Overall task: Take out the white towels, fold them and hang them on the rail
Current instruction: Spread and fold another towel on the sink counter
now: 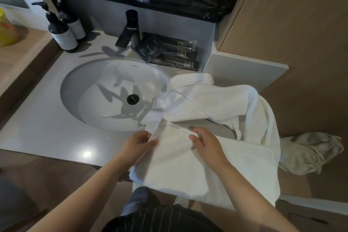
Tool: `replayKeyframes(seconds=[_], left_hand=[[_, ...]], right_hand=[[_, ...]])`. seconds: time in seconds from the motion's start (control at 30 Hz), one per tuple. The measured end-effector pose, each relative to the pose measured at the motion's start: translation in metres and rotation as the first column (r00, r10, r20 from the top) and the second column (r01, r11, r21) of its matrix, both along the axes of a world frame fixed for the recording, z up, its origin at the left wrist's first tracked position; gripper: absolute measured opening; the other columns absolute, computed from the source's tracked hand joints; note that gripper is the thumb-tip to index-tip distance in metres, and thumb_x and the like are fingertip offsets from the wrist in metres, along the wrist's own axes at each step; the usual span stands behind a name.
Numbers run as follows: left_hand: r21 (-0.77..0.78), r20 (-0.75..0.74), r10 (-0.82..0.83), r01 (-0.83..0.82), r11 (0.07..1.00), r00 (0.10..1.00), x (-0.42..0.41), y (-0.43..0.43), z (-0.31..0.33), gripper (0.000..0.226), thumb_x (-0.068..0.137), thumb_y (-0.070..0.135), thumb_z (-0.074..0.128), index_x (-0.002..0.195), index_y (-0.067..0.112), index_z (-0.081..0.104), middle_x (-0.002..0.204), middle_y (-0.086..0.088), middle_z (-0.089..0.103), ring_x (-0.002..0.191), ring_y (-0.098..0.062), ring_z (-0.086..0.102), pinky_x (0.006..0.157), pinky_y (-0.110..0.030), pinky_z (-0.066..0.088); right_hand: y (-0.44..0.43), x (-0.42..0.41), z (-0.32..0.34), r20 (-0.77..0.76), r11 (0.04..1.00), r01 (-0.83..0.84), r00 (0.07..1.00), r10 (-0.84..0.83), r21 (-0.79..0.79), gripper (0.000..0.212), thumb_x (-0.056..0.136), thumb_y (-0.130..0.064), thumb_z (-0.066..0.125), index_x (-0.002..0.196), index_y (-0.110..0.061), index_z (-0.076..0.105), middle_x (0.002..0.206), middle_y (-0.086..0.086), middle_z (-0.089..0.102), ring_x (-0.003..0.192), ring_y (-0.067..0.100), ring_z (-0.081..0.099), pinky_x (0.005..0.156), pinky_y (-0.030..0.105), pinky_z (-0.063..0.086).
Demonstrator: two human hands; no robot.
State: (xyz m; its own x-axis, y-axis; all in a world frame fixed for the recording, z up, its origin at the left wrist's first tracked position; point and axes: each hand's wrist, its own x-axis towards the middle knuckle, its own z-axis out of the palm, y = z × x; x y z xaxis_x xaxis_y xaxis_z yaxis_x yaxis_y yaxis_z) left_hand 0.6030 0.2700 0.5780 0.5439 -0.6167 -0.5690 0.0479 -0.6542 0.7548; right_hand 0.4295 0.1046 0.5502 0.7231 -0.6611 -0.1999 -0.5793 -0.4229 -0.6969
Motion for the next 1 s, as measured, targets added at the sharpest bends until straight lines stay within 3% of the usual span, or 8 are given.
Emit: replayKeyframes(seconds=[0.07,0.13,0.3,0.47,0.63,0.73,0.8,1.0], left_hand=[[0.032,0.004,0.072,-0.072,0.997,0.997,-0.002,0.004,-0.005,0.014,0.090,0.018,0.060,0.082,0.007,0.058,0.080,-0.009,0.062,0.074,-0.024,0.057,0.067,-0.035,0.046],[0.082,0.113,0.086,-0.096,0.992,0.990,-0.006,0.010,-0.012,0.016,0.091,0.019,0.055,0.079,0.008,0.053,0.076,-0.006,0.058,0.069,-0.020,0.051,0.062,-0.032,0.039],[0.146,0.325,0.084,-0.138,0.980,0.942,-0.011,0.008,-0.024,0.021,0.094,0.024,0.057,0.083,0.006,0.057,0.077,-0.007,0.061,0.065,-0.017,0.051,0.054,-0.026,0.037],[0.243,0.437,-0.042,-0.074,0.967,0.898,-0.007,0.008,-0.027,0.035,0.095,0.033,0.054,0.069,0.010,0.051,0.066,-0.005,0.056,0.058,-0.018,0.049,0.050,-0.029,0.035],[0.297,0.287,-0.086,-0.003,0.955,0.954,0.001,0.023,-0.025,0.040,0.091,0.048,0.057,0.078,0.011,0.064,0.074,-0.006,0.067,0.068,-0.023,0.065,0.058,-0.035,0.053],[0.353,0.267,-0.179,0.077,0.932,0.947,-0.001,0.037,-0.030,0.032,0.092,0.039,0.060,0.069,0.017,0.059,0.067,0.001,0.064,0.058,-0.014,0.059,0.049,-0.024,0.043],[0.327,0.302,-0.136,0.032,0.945,0.944,-0.005,0.041,-0.036,0.031,0.093,0.034,0.059,0.067,0.017,0.056,0.066,0.001,0.061,0.059,-0.013,0.055,0.050,-0.024,0.038],[0.155,0.398,0.017,-0.086,0.984,0.917,0.002,0.018,-0.038,0.024,0.096,0.033,0.055,0.077,0.018,0.059,0.071,0.001,0.062,0.063,-0.012,0.057,0.052,-0.022,0.041]], right_hand=[[-0.002,-0.002,-0.006,-0.130,0.991,-0.064,0.990,0.049,-0.120,0.024,0.101,-0.032,0.048,0.119,-0.020,0.059,0.107,-0.013,0.055,0.095,0.010,0.055,0.081,0.028,0.034],[-0.004,-0.002,-0.011,-0.246,0.968,-0.088,0.969,0.028,-0.236,0.028,0.101,-0.035,0.046,0.125,-0.023,0.056,0.119,-0.006,0.055,0.107,0.017,0.055,0.082,0.029,0.028],[-0.009,-0.001,-0.016,-0.329,0.925,-0.085,0.943,-0.045,-0.370,0.025,0.100,-0.040,0.047,0.116,-0.023,0.056,0.115,-0.003,0.055,0.104,0.022,0.053,0.081,0.033,0.027],[-0.008,-0.010,-0.017,-0.323,0.922,-0.074,0.945,-0.058,-0.381,0.030,0.100,-0.039,0.048,0.123,-0.022,0.056,0.119,-0.001,0.052,0.107,0.023,0.048,0.084,0.034,0.029],[0.003,-0.027,-0.023,-0.275,0.899,-0.039,0.957,-0.092,-0.436,0.032,0.095,-0.033,0.059,0.123,-0.017,0.062,0.119,0.005,0.054,0.116,0.028,0.047,0.096,0.038,0.031],[0.003,-0.026,-0.025,-0.238,0.891,0.034,0.958,-0.157,-0.452,0.034,0.092,-0.035,0.064,0.118,-0.014,0.065,0.110,0.007,0.059,0.108,0.030,0.053,0.100,0.037,0.028],[-0.001,-0.022,-0.024,-0.253,0.901,0.034,0.955,-0.158,-0.432,0.032,0.091,-0.037,0.064,0.114,-0.014,0.065,0.107,0.006,0.058,0.104,0.028,0.052,0.098,0.036,0.028],[-0.026,-0.001,-0.015,-0.327,0.897,-0.008,0.933,-0.153,-0.442,0.027,0.094,-0.039,0.059,0.103,-0.013,0.058,0.104,0.004,0.061,0.103,0.026,0.056,0.089,0.037,0.031]])
